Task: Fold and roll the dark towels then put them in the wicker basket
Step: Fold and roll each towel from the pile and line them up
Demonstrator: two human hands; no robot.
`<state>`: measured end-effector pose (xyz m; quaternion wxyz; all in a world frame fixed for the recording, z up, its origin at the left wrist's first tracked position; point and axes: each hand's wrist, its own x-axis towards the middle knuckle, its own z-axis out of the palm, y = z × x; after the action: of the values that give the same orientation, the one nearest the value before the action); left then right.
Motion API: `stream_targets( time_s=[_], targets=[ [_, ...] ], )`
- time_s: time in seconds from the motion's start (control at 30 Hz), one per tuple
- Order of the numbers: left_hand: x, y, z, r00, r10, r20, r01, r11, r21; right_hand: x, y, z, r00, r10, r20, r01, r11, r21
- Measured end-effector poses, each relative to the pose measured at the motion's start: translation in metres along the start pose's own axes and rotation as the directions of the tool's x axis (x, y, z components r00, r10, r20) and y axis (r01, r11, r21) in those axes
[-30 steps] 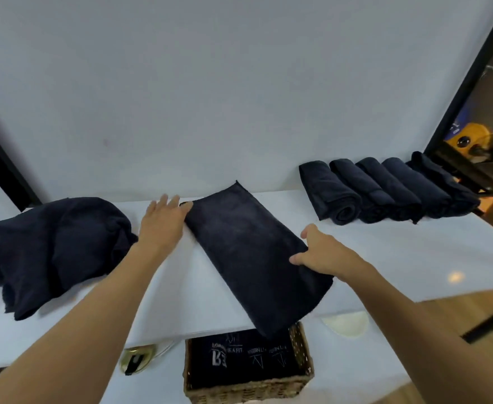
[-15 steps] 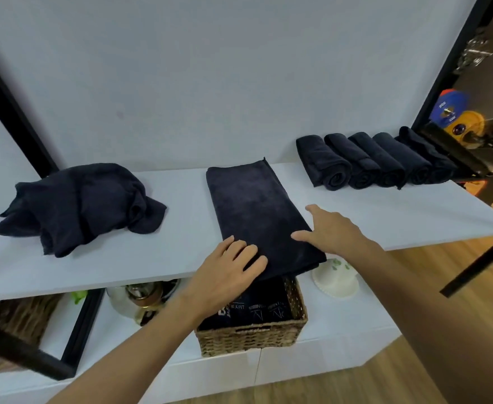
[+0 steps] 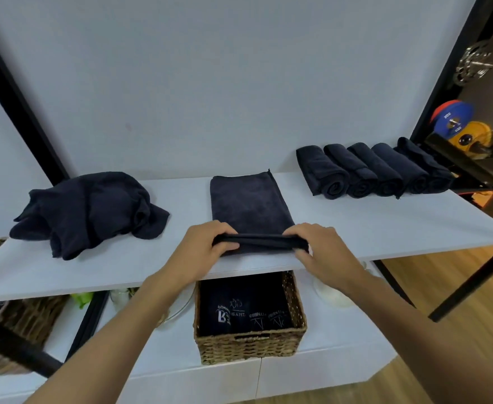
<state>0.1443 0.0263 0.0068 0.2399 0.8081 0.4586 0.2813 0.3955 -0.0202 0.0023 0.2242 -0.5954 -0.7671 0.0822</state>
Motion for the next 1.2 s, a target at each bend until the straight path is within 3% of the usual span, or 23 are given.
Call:
stream_targets(
  time_s=[0.07,0.2,0.27,0.37,0.43,0.5,0.57,0.63,0.73,0.83,0.9,1.0,1.07,1.13,1.2],
  targets=[
    [0.004,-0.002,-0.005,0.999,-0.049,0.019,0.05,0.998,-0.042,0.004,0.006,-0.012,0.998,0.044,0.042,-0.052,0.97,0.237],
    [0.011,-0.005,-0.006,0.987,-0.151,0.049,0.156,0.977,-0.147,0.018,0.017,-0.018,0.97,0.105,0.218,-0.201,0.854,0.481],
    [0.014,-0.01,-0.002,0.974,-0.218,0.057,0.225,0.954,-0.196,0.023,0.022,-0.014,0.941,0.208,0.268,-0.318,0.815,0.485],
    [0.016,-0.017,0.004,0.943,-0.327,0.063,0.332,0.906,-0.262,0.03,0.028,-0.005,0.914,0.32,0.251,-0.393,0.853,0.344],
    [0.016,-0.02,0.008,0.94,-0.34,0.009,0.331,0.911,-0.246,0.032,0.03,0.001,0.946,0.281,0.16,-0.311,0.926,0.214],
    [0.014,-0.017,0.012,0.95,-0.307,-0.062,0.29,0.936,-0.198,0.028,0.028,0.006,0.997,0.068,-0.03,-0.068,0.997,0.026],
    [0.011,-0.014,0.016,0.96,-0.252,-0.12,0.242,0.966,-0.095,0.023,0.028,0.009,0.955,-0.262,-0.136,0.236,0.955,-0.18],
    [0.008,-0.011,0.018,0.967,-0.193,-0.166,0.197,0.98,0.008,0.018,0.031,0.012,0.907,-0.416,-0.065,0.382,0.879,-0.286],
    [0.004,-0.011,0.018,0.967,-0.109,-0.229,0.154,0.97,0.19,0.018,0.037,0.016,0.908,-0.416,0.053,0.409,0.852,-0.328],
    [0.0,-0.016,0.016,0.959,0.141,-0.247,-0.021,0.902,0.432,0.026,0.037,0.016,0.914,-0.395,0.093,0.404,0.87,-0.282],
    [-0.002,-0.024,0.012,0.948,0.284,-0.143,-0.166,0.826,0.538,0.032,0.038,0.013,0.922,-0.374,0.096,0.386,0.898,-0.211],
    [-0.006,-0.034,0.007,0.95,0.307,0.061,-0.278,0.737,0.616,0.04,0.036,0.008,0.946,-0.286,0.152,0.292,0.956,-0.02],
    [-0.006,-0.032,0.003,0.97,0.241,0.028,-0.219,0.819,0.53,0.048,0.034,0.004,0.955,-0.199,0.218,0.183,0.979,0.093],
    [0.002,-0.027,-0.002,0.997,0.066,-0.03,-0.054,0.956,0.288,0.059,0.032,0.001,0.96,-0.109,0.257,0.062,0.981,0.185],
    [0.016,-0.027,-0.007,0.991,-0.132,0.017,0.131,0.99,0.054,0.07,0.035,0.003,0.969,-0.026,0.245,-0.047,0.956,0.288]
  ],
)
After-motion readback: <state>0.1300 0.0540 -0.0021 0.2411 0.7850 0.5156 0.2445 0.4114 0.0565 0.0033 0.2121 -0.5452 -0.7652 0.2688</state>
